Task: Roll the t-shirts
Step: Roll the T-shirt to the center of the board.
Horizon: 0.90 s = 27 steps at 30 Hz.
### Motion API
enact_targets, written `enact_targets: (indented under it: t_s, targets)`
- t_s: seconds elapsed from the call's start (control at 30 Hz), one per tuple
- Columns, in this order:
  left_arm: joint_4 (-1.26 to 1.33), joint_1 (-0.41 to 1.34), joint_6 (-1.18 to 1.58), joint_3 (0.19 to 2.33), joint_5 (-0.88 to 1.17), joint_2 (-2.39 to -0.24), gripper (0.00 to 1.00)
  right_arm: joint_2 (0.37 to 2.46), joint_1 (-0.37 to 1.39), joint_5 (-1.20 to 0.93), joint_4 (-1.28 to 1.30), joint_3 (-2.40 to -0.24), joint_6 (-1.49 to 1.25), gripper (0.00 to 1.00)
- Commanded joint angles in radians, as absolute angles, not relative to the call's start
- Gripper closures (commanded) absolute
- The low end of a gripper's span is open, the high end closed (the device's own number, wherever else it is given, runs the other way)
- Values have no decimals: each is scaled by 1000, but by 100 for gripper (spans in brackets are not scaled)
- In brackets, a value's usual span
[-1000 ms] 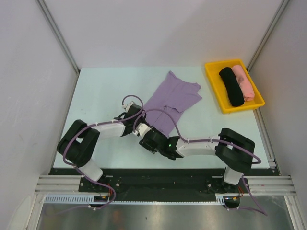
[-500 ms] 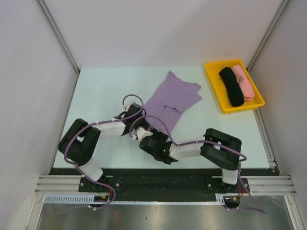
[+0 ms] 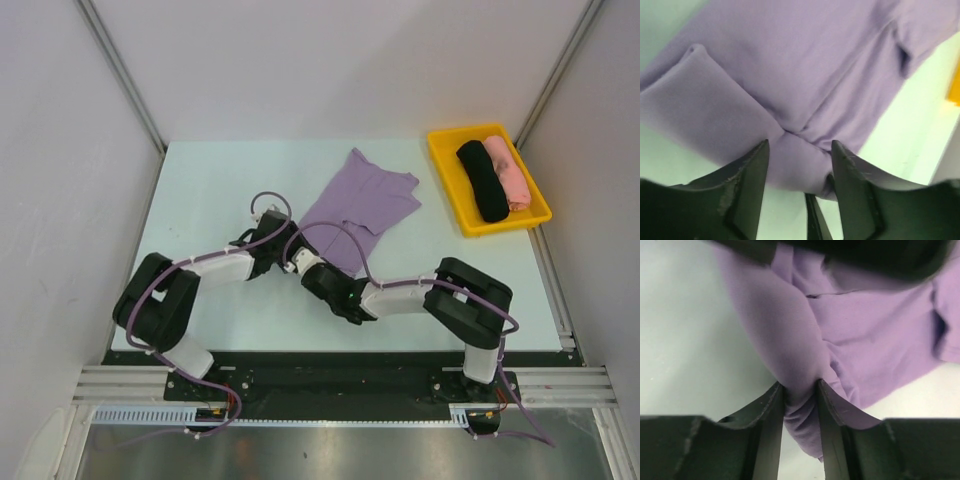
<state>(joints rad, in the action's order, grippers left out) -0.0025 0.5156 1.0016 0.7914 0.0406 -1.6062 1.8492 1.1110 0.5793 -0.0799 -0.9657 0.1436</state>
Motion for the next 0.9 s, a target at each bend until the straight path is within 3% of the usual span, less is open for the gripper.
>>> enact_targets:
  t_s: [0.0, 0.17, 0.4, 0.6, 0.87]
  targets:
    - [-17, 465, 954, 807, 57, -1476, 35, 1792, 1037, 330, -25, -969, 60, 66]
    - [-60, 425, 936, 810, 37, -1355, 31, 1770, 930, 57, -3, -969, -15, 69]
    - [-71, 425, 1017, 652, 2, -1188, 41, 1764, 825, -273, 41, -969, -113, 71]
    - [-101, 446, 1077, 482, -43, -1016, 43, 1772, 807, -521, 45, -969, -178, 71]
    - [-198, 560, 1149, 342, -116, -809, 46, 1778, 816, -654, 29, -968, -279, 72]
